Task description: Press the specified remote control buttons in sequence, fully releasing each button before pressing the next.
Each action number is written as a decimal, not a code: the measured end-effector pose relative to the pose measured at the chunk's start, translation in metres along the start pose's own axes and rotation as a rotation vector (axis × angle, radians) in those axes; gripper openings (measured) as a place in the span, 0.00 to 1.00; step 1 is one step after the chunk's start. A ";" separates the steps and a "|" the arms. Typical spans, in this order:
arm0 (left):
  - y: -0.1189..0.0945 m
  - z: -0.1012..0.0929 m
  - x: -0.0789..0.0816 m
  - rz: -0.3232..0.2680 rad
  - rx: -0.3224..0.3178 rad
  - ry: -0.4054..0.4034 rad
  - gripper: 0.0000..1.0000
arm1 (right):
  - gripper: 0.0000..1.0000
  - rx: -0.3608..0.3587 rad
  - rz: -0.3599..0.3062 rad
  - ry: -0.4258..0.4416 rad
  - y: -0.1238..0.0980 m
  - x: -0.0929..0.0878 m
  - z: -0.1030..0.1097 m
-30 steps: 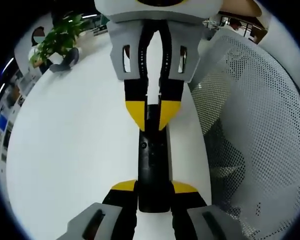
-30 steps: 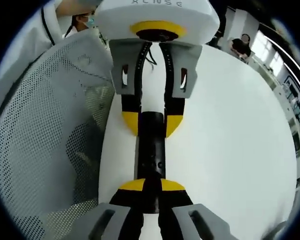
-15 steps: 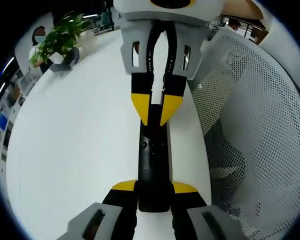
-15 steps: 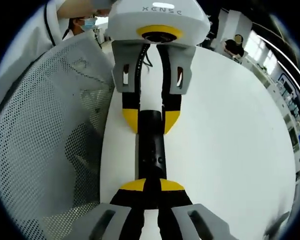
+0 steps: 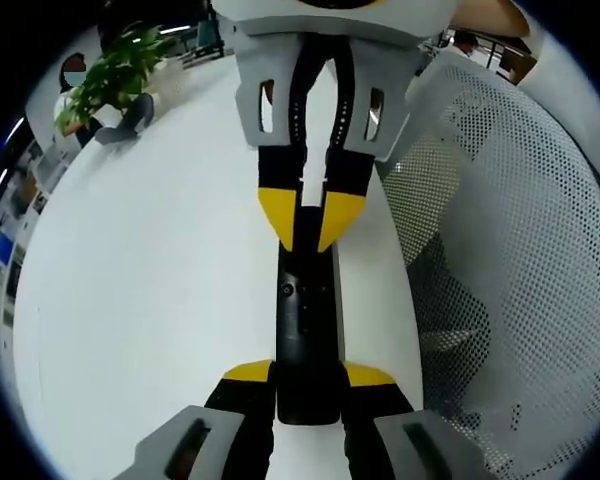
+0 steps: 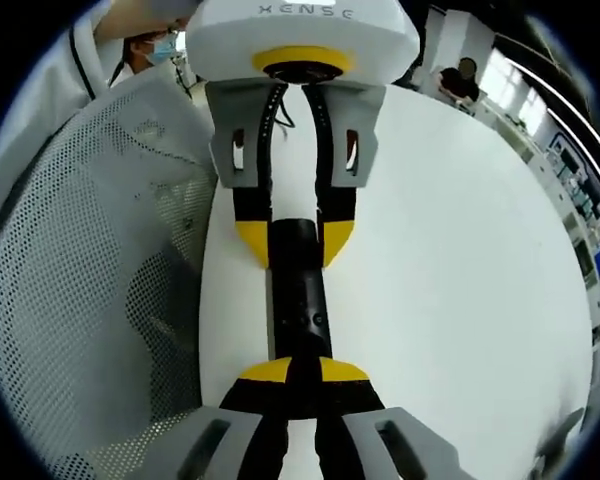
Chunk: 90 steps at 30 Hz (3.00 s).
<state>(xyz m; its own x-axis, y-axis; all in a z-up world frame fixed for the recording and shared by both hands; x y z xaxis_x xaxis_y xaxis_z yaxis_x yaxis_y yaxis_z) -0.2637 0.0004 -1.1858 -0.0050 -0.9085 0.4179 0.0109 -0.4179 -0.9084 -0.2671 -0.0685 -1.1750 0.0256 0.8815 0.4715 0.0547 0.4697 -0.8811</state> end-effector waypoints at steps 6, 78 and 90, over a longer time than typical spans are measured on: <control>0.000 0.000 0.000 -0.009 0.003 -0.008 0.24 | 0.04 -0.008 -0.019 0.024 -0.002 -0.001 0.000; 0.000 0.000 0.001 -0.017 0.010 -0.001 0.24 | 0.00 -0.036 -0.116 0.227 0.004 0.010 -0.006; 0.000 -0.001 0.000 -0.030 0.009 -0.013 0.24 | 0.00 -0.105 -0.172 0.178 0.009 0.020 -0.002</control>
<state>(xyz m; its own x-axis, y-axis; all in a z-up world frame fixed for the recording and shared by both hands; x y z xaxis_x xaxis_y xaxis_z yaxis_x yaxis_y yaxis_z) -0.2642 0.0001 -1.1857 0.0074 -0.8954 0.4453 0.0196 -0.4451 -0.8953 -0.2638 -0.0469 -1.1733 0.1819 0.7622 0.6213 0.1763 0.5963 -0.7832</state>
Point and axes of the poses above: the point that each gripper's makers call its tool centre point, and the gripper's own axes: y roughly forward along the fingers, z roughly to its left, x roughly out of its top, the point moved 1 cm from there along -y, roughly backward along the fingers, and after that the axes turned 1 degree about x, right-handed, at the moved point
